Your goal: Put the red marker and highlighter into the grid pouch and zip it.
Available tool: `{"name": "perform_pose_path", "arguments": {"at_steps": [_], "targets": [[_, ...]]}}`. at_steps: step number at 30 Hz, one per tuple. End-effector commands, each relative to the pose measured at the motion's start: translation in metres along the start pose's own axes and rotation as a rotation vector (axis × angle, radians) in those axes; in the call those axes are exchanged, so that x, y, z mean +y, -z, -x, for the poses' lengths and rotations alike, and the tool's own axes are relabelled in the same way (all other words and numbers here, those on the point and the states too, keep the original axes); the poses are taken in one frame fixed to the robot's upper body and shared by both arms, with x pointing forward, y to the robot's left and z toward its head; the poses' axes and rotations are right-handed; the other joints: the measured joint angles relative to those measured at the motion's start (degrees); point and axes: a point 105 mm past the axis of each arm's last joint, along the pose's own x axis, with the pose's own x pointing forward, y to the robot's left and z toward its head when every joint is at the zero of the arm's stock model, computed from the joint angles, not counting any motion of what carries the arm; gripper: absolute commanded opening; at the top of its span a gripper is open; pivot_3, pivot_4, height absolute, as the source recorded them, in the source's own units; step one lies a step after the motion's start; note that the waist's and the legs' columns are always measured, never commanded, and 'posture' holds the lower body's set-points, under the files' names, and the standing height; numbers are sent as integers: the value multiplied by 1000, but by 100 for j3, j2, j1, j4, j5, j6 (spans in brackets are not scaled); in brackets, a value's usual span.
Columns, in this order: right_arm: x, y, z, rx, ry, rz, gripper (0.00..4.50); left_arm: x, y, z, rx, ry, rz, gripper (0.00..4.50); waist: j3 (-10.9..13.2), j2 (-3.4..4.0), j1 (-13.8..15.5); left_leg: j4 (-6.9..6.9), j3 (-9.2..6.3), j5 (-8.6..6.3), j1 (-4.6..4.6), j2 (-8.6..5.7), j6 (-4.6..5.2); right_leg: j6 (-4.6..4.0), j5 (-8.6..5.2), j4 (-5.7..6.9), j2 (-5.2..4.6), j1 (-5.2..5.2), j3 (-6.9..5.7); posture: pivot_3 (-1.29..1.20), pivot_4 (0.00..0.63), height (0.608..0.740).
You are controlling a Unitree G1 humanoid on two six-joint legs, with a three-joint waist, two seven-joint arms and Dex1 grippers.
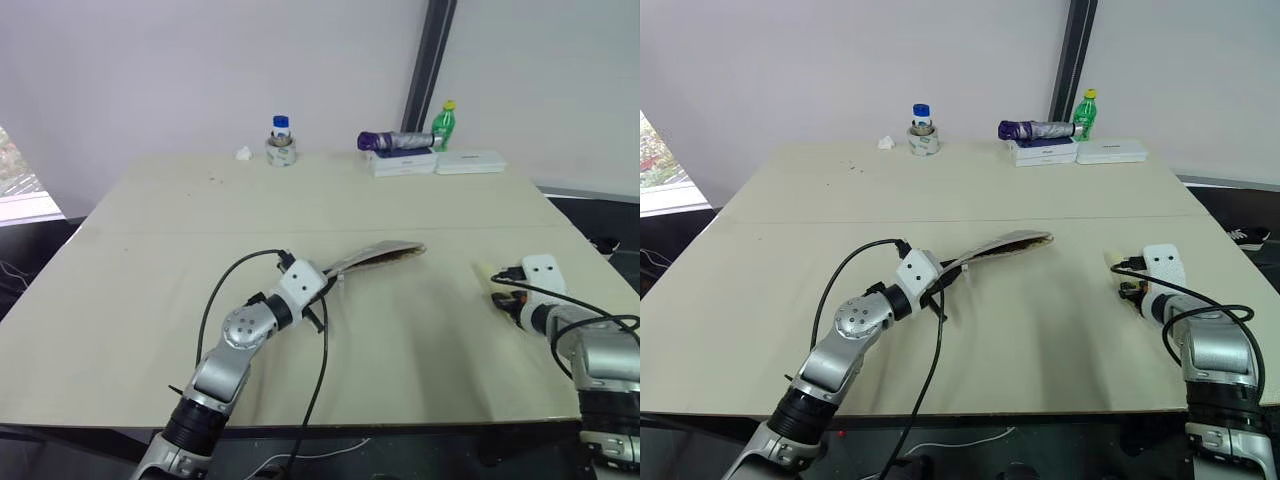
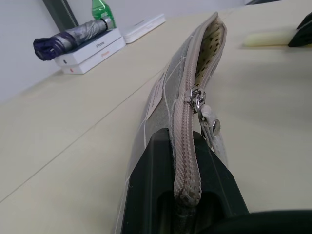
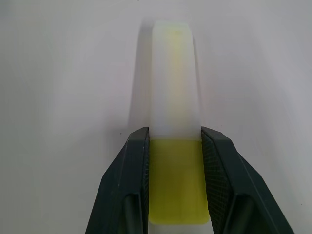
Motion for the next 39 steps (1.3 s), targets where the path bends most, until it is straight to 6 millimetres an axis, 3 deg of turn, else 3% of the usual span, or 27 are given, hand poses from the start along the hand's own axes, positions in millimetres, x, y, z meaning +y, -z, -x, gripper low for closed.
{"name": "perform_pose_path", "arguments": {"at_steps": [1, 4, 6, 12, 18, 29, 39], "targets": [[7, -31, 14, -117, -44, 189, 901, 12, -7, -2, -18, -56, -90, 0, 0, 1, -4, 0, 0, 0, 0, 0, 0, 0, 0, 0, 0, 0, 0, 0, 150, 737], [52, -58, 39, -253, -280, 456, 901, 27, -1, 0, 7, -125, -180, 0, 2, 13, -45, -1, 3, 0, 0, -2, 0, 1, 0, 0, 1, -4, 1, 0, 150, 737], [75, -69, 55, -307, -409, 497, 901, 27, 0, 0, 3, -121, -195, 0, 2, 13, -71, -4, 5, 0, 4, 1, 0, 1, 0, 0, 6, -4, 1, 0, 150, 737], [110, -77, 66, -324, -528, 548, 901, 24, 1, 2, -8, -101, -234, 0, 5, 8, 16, 0, -2, 0, 2, 2, 0, 1, 0, -3, 1, 2, -2, 0, 150, 737], [121, -77, 60, -298, -540, 536, 901, 21, 0, 3, -12, -93, -245, 0, 5, 8, 8, -1, -5, -1, -2, 1, 1, 4, 2, -10, -4, 1, -3, 0, 150, 737], [123, -69, 52, -241, -558, 532, 901, 9, -2, 6, -33, -18, -307, 0, 4, 9, -6, -2, -4, -1, -2, 0, 1, 4, 2, -10, -1, 0, -3, 0, 150, 737], [144, -62, 60, -221, -659, 677, 901, -11, -4, 12, -66, 115, -382, 0, 4, 9, -9, -2, -4, -1, -2, 0, 1, 4, 2, -10, -1, -1, -3, 0, 150, 737]]}}
